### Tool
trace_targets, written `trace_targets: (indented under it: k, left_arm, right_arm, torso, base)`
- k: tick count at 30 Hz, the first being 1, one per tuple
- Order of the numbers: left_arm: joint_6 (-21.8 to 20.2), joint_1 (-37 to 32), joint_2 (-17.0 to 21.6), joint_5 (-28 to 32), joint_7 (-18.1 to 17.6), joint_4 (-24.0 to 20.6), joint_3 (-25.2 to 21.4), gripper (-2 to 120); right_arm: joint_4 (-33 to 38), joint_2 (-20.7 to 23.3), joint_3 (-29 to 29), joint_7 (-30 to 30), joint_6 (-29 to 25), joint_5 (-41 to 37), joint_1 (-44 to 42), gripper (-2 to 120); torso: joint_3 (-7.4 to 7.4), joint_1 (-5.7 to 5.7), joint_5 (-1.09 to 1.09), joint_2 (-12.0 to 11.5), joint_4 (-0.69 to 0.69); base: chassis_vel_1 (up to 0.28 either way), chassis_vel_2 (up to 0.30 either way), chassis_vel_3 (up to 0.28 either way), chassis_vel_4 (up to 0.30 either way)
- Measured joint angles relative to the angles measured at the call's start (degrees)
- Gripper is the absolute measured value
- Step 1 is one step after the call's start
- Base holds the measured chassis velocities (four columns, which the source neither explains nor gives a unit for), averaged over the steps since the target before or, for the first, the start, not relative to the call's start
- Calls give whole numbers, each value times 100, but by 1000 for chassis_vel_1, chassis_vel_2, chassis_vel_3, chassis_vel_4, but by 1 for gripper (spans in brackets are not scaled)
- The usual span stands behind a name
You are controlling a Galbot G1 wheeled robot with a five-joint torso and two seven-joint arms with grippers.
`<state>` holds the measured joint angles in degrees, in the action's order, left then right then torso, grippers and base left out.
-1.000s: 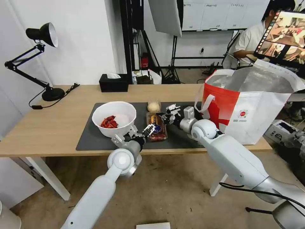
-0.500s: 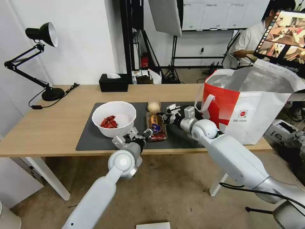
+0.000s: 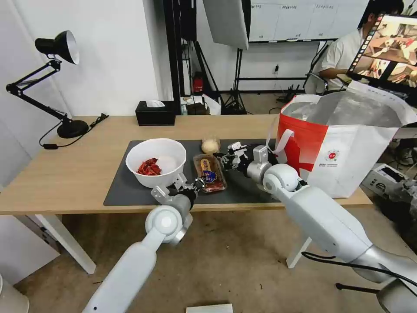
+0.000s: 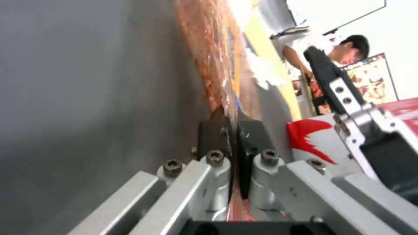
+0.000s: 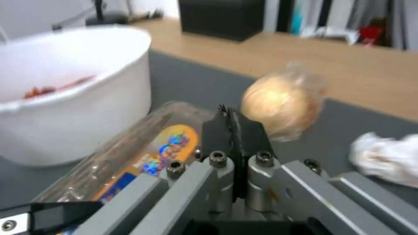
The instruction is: Pick up the trash from the table and place it into the takeout bag.
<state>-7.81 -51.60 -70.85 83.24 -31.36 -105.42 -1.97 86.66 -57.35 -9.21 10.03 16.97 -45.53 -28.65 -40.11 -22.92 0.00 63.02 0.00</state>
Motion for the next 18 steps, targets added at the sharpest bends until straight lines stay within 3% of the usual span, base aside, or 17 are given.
trace_targets:
  k: [5, 10, 13, 16, 18]
  left_arm:
    - [5, -28, 34, 15, 108, -227, 5, 0]
    - [7, -11, 40, 7, 153, -429, 52, 0]
    - [8, 20, 53, -20, 184, -464, 53, 0]
    - [14, 113, 131, -48, 290, -504, -40, 0]
    - [14, 177, 168, -54, 346, -521, -88, 0]
  right_arm:
    - [406, 240, 349, -127, -270, -182, -360, 0]
    - [1242, 668, 944, -321, -735, -348, -1142, 0]
    - [1718, 857, 1327, -399, -911, -344, -1684, 10]
    - [2581, 1131, 2135, -404, -1049, -186, -2854, 25]
    - [2835, 1174, 2374, -386, -1137, -90, -3248, 28]
  torso:
    - [0, 0, 1, 0, 0]
    - [1, 0, 0, 0, 0]
    - [0, 0, 2, 0, 0]
    - [1, 1, 1, 0, -2]
    - [1, 1, 2, 1, -2]
  base:
    - [0, 0, 0, 0]
    - [0, 0, 0, 0]
    - [0, 0, 0, 0]
    - [0, 0, 0, 0]
    - [0, 0, 0, 0]
